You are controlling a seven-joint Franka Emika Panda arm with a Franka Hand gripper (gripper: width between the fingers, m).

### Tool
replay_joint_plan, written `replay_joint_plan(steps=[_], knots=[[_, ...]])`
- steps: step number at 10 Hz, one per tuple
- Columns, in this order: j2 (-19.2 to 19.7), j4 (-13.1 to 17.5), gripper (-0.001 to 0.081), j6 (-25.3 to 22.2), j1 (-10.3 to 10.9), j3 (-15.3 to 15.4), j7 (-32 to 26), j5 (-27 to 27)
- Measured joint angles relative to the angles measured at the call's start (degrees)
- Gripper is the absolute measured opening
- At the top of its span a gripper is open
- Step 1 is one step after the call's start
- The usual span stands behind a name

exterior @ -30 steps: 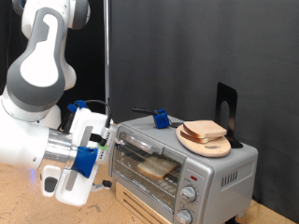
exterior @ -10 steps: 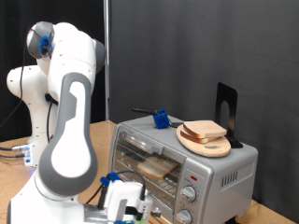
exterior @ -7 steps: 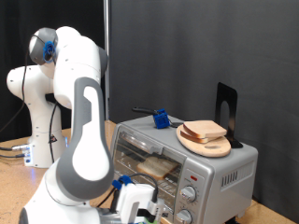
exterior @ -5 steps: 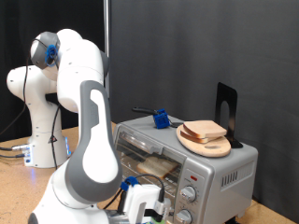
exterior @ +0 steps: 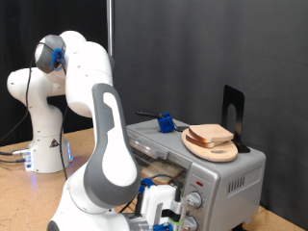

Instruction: Make a piece of toast with the oven

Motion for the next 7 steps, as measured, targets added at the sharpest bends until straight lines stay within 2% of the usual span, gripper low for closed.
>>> replay_joint_plan(steps=[3,7], knots=[[-0.1,-0.6,0.0803,0.1,1.2,0.3,-0.3,0.1],[-0.5,-1.8,0.0803,0.1,1.4,0.3,-0.5,0.3]])
